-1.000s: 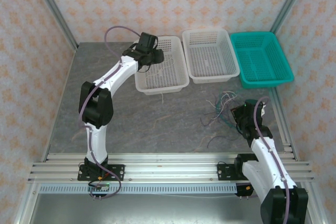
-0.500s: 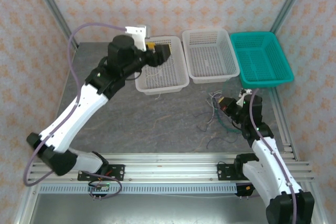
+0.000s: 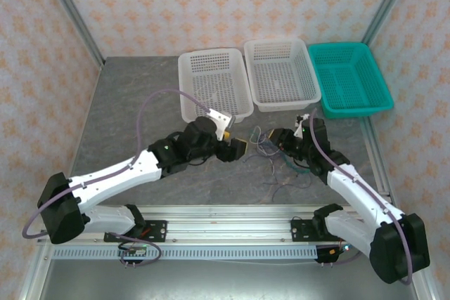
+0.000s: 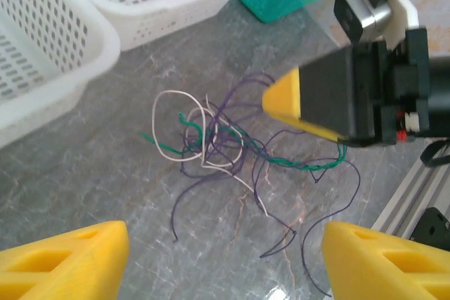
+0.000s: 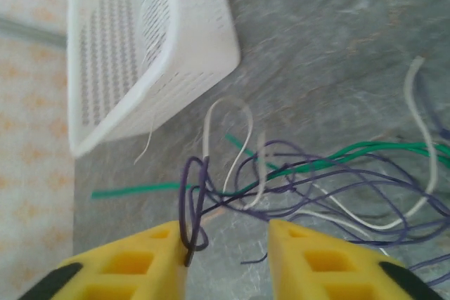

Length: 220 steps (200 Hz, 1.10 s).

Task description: Untangle the cables

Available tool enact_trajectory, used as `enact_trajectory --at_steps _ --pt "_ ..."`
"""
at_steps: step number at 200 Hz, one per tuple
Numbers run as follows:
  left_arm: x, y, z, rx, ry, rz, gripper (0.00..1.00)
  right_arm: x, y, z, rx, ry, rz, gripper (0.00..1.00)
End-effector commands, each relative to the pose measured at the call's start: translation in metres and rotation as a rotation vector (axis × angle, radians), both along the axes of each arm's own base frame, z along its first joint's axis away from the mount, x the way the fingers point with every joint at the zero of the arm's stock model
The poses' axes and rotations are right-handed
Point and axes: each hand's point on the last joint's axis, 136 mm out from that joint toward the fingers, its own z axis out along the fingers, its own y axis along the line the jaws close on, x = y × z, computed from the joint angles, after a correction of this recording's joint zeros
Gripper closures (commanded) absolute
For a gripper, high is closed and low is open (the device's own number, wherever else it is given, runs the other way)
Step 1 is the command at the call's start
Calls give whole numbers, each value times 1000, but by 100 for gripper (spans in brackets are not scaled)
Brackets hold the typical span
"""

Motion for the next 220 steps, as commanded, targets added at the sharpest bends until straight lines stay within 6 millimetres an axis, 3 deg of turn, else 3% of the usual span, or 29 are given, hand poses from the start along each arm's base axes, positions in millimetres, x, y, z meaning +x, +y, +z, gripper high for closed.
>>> enact_trajectory --at_steps 1,25,59,74,105,141,160,175,199,220 --pt "4 -13 8 -26 -40 76 26 7 -29 -8 -102 29 -157 45" --pt "1 -28 -15 -11 13 137 26 0 -41 1 -154 53 -192 35" --pt "1 -37 -42 -26 80 238 27 -22 -55 7 -146 48 -242 33" --pt "3 -39 -44 -30 81 250 28 -28 -63 0 -160 54 -278 29" --pt "11 -45 -39 37 38 240 28 -27 -83 -21 -362 144 -283 29" --pt "25 -52 -36 100 9 264 28 -4 -73 -51 -449 229 -206 25" --pt "26 -59 -34 56 17 262 28 9 -49 -76 -357 272 -154 8" --pt "25 -58 -37 51 26 266 28 14 -29 -90 -255 308 -122 5" --pt "23 -49 -40 51 27 287 27 20 -23 -109 -203 340 -151 14" --pt "21 -41 -39 44 23 301 28 22 -26 -119 -213 337 -174 47"
